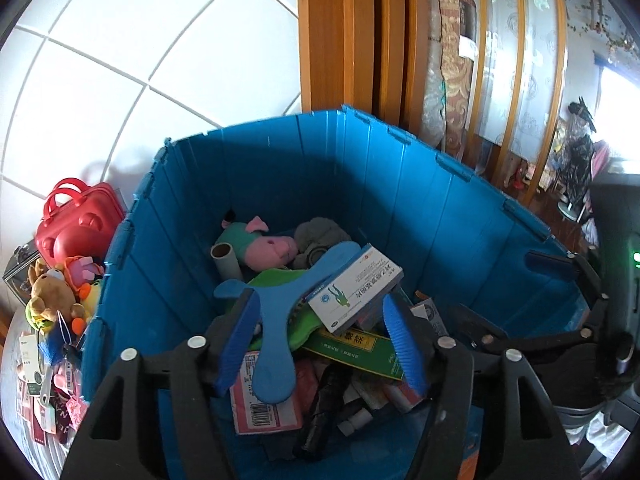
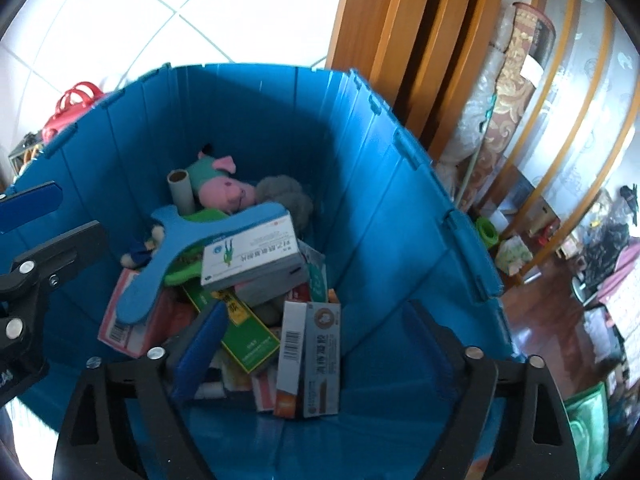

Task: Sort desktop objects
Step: 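Open both grippers to drop the bag and box into the bin, then return both grippers to the pile and reach toward the boxes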

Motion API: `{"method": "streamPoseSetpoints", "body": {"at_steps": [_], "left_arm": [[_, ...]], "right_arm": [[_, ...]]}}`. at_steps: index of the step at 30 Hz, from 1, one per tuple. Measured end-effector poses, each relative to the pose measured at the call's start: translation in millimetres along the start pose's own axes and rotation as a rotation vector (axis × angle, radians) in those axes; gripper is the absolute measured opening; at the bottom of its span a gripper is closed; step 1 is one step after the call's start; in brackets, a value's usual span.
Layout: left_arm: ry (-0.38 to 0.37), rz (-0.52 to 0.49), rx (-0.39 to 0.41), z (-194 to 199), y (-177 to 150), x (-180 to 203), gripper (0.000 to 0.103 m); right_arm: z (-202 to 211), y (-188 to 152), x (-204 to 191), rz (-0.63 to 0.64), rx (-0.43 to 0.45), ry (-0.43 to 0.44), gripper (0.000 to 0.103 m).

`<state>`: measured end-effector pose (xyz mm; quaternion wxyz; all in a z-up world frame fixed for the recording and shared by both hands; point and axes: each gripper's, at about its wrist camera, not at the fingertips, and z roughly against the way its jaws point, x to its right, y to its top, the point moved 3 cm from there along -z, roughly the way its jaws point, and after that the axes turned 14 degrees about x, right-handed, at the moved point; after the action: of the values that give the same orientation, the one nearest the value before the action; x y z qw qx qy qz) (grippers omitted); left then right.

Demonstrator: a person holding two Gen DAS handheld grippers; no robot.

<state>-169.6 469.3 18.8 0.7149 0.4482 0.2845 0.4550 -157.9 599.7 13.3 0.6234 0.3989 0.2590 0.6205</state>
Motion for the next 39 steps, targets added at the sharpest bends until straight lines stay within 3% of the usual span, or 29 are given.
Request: {"method": "streamPoseSetpoints", "body": {"at_steps": [2,5,9,14,18,22,31,39], "left_arm": [[0.010,0.008,0.032,10,1,-3,0.071],[0.022,0.031,0.085,25,4,-9,0.080],[0.064,0.050,0.171,50,8,-20,0.080],[0.150,0.093,0.273,88,12,-50,0.088],[0.265,0.114,0.328,116,5,-85,0.096],[0.371,0.139,0.322,136,-8,-128,0.097],[0.549,0.216,0.248,180,-61,-244,0.097],[0.676,0.282,0.138,220,-132,-371,0.097]], "right_arm": [[11,2,1,-0.007,0.034,0.002,0.102],[29,6,1,-0.027,0.098,-0.002,0.102],[54,15,-2,-0.077,0.206,0.011,0.103],[81,30,-20,-0.131,0.362,0.072,0.103],[90,42,-54,-0.134,0.443,0.173,0.103],[91,52,-104,-0.092,0.454,0.294,0.103],[97,62,-216,-0.006,0.426,0.418,0.103],[94,55,-331,0.042,0.353,0.506,0.103]]}}
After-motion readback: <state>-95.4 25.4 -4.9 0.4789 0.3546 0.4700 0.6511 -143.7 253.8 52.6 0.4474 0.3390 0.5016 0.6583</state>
